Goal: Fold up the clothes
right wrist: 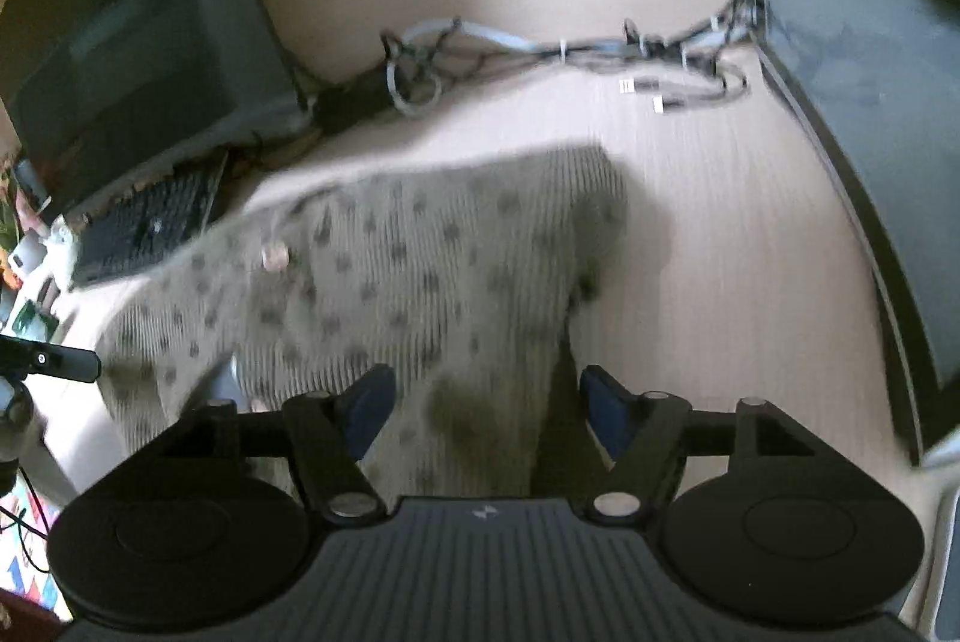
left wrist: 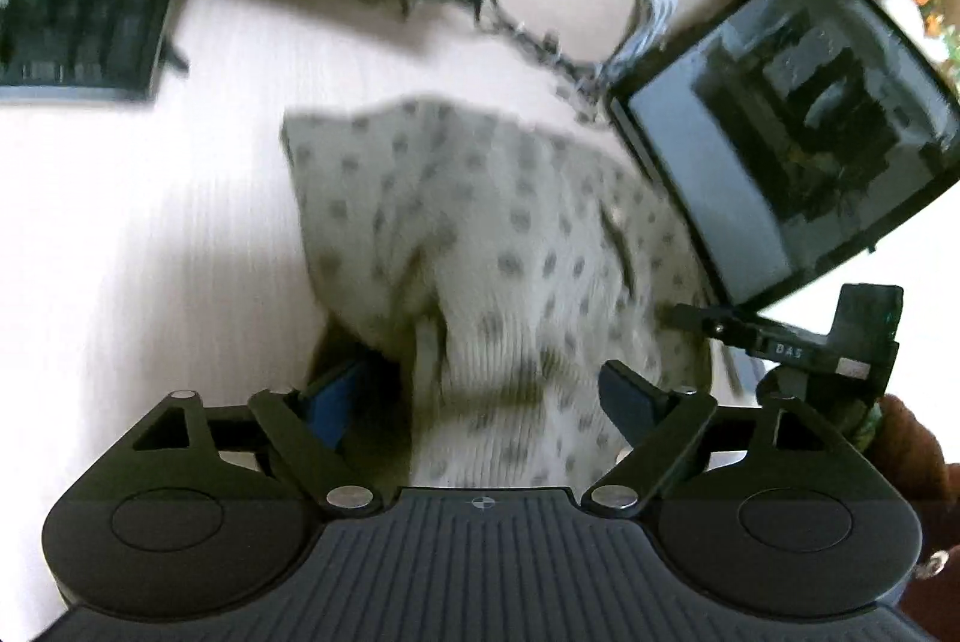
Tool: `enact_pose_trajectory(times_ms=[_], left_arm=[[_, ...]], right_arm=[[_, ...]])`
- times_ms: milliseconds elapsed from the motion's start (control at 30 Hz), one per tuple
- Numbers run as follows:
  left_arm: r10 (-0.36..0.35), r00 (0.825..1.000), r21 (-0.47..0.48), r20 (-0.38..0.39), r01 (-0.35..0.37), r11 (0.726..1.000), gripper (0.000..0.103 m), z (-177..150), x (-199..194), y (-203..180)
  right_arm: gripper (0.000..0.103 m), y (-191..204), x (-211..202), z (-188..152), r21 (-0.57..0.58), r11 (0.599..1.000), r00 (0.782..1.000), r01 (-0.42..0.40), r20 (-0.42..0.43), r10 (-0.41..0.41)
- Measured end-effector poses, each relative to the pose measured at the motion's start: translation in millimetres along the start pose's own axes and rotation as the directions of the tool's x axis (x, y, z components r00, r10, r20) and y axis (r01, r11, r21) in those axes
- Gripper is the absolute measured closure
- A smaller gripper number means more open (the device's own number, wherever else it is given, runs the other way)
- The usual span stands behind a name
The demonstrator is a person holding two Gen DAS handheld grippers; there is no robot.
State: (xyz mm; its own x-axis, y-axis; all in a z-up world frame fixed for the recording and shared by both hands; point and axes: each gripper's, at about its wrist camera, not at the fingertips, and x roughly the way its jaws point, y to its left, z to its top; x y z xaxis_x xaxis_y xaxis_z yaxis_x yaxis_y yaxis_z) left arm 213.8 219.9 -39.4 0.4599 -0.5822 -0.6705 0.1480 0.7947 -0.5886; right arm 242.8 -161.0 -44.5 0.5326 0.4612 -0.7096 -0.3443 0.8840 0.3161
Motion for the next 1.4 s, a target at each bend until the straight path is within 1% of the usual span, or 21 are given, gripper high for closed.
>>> enact_pose_trajectory(times_ms=[67,100,133,200,233,300,433,567,667,700,767,833,967,1033,1067,1133,1167,1200,1267,1333,1400], left_arm=[[0.035,0.999,-0.014,-0.035,-0.035,0.999,0.014,-7.0,9.3,-3.7],[0.055,0.998,-0.021,-0.043,-0.056,0.998,0.021,-9.6,9.8,-4.7],[0.080,0.995,-0.024,-0.053,-0.082,0.996,0.044,-11.1,10.7,-7.4],[0.094,0.994,-0.036,-0.061,-0.096,0.995,0.075,-10.8,8.0,-12.5],[0.086,0.995,-0.044,-0.059,-0.088,0.995,0.085,-9.0,4.8,-15.1],[0.066,0.998,-0.025,-0.025,-0.066,0.997,0.087,6.5,-7.7,-23.6],[0.069,0.991,0.064,0.112,-0.077,0.995,0.087,54.8,-36.0,-44.8],[0.102,0.949,0.151,0.297,-0.152,0.977,0.087,109.2,-60.3,-64.7],[0.163,0.911,0.193,0.379,-0.250,0.949,0.087,127.4,-55.6,-65.1],[0.181,0.914,0.174,0.363,-0.258,0.950,0.087,126.3,-47.5,-58.1],[0.200,0.940,0.119,0.276,-0.239,0.964,0.087,113.7,-25.6,-38.9],[0.239,0.952,0.114,0.191,-0.263,0.958,0.085,93.7,-3.4,-25.8],[0.323,0.942,0.038,0.086,-0.327,0.944,0.073,67.7,20.0,4.2],[0.293,0.953,-0.045,0.079,-0.291,0.956,0.067,66.0,17.7,15.6],[0.254,0.964,-0.086,0.083,-0.247,0.965,0.064,67.1,15.7,18.9],[0.164,0.982,-0.148,0.088,-0.150,0.977,0.034,70.0,17.1,21.6],[0.127,0.988,-0.173,0.090,-0.110,0.979,0.032,71.3,18.5,22.4],[0.129,0.988,-0.169,0.080,-0.114,0.979,0.033,71.7,23.5,20.3],[0.144,0.988,-0.147,0.054,-0.135,0.980,0.038,71.3,34.7,14.8],[0.148,0.989,-0.109,0.017,-0.145,0.983,0.058,68.0,42.4,9.4],[0.154,0.988,-0.053,-0.013,-0.154,0.987,0.061,62.4,42.5,2.6]], right_arm=[[0.030,0.4,4.8,-7.6,0.016,1.000,1.000,-0.004,-0.031,0.004],[0.034,2.7,5.9,-11.1,0.013,1.000,0.999,-0.015,-0.039,0.015],[0.055,5.9,8.1,-12.5,-0.005,1.000,0.999,-0.018,-0.042,0.017],[0.086,13.6,4.1,-10.1,-0.043,0.999,0.999,-0.024,-0.048,0.022],[0.088,15.4,-0.5,-5.7,-0.042,0.998,0.998,-0.038,-0.041,0.036],[0.091,20.3,-8.4,9.0,-0.048,0.997,0.998,-0.066,-0.017,0.065],[0.091,41.7,-23.8,78.6,-0.126,0.984,0.982,-0.129,0.122,0.144],[0.091,57.2,-25.2,152.6,-0.202,0.972,0.947,-0.124,0.268,0.177],[0.091,53.4,-0.5,168.6,-0.233,0.970,0.951,-0.065,0.281,0.131],[0.091,50.3,10.5,170.2,-0.241,0.970,0.955,-0.040,0.277,0.109],[0.090,36.2,41.9,162.3,-0.231,0.973,0.975,0.007,0.217,0.044],[0.089,18.7,69.8,148.6,-0.191,0.980,0.990,0.054,0.137,-0.028],[0.072,-11.7,95.4,116.5,-0.140,0.984,0.994,0.112,0.028,-0.109],[0.054,-20.2,95.4,108.3,-0.109,0.988,0.994,0.108,0.019,-0.107],[0.051,-24.0,94.6,107.3,-0.083,0.991,0.995,0.101,0.019,-0.100],[0.049,-31.3,96.1,104.6,-0.016,0.998,0.999,0.052,0.004,-0.052],[0.048,-32.9,99.4,103.3,0.013,1.000,1.000,0.029,0.001,-0.029],[0.048,-29.8,99.3,100.3,0.011,1.000,1.000,0.022,0.000,-0.022],[0.064,-21.0,96.1,93.0,-0.013,1.000,1.000,0.021,-0.003,-0.021],[0.071,-12.1,92.8,85.7,-0.037,0.999,1.000,0.019,-0.006,-0.019],[0.073,-7.6,82.4,72.3,-0.045,0.999,1.000,0.016,-0.024,-0.017]])
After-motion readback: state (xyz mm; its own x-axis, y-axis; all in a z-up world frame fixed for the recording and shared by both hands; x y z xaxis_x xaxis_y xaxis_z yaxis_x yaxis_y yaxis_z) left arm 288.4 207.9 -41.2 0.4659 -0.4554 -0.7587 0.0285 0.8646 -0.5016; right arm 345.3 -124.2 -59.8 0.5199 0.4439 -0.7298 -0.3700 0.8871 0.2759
